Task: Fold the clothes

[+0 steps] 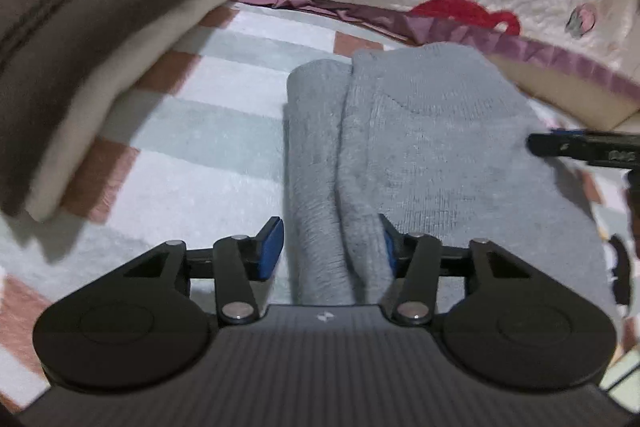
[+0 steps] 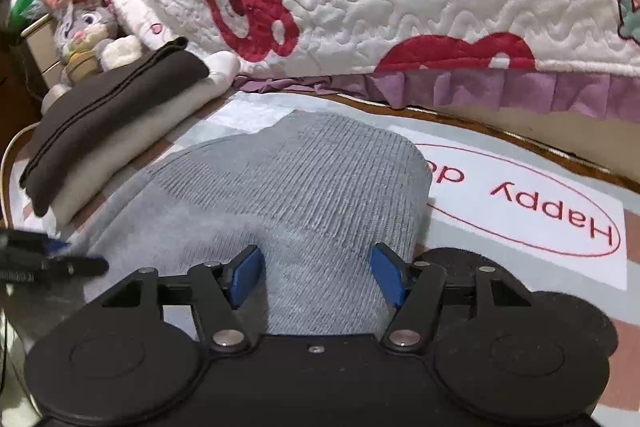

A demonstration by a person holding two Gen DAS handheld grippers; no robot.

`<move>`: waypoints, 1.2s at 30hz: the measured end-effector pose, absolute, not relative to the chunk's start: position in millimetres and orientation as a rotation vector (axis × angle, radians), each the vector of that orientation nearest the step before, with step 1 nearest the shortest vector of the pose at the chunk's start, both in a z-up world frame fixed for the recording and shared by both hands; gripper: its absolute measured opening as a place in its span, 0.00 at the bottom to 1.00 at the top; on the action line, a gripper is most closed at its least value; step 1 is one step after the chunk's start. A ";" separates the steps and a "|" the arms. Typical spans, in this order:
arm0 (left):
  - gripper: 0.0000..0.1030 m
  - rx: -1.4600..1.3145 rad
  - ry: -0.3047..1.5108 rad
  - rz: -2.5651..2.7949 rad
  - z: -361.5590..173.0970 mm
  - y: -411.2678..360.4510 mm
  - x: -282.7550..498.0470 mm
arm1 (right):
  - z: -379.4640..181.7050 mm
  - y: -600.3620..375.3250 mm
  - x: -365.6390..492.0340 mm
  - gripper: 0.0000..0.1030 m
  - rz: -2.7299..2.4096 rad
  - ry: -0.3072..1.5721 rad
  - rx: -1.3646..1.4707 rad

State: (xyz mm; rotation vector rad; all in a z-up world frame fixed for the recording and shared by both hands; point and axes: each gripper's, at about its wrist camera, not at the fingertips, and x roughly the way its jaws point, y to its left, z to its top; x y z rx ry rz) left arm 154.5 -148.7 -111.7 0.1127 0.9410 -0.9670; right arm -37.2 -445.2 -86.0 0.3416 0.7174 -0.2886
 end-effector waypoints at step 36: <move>0.41 -0.212 1.196 -1.095 -140.7 -128.9 191.3 | -150.3 -468.4 -101.2 0.85 -0.104 0.665 1.073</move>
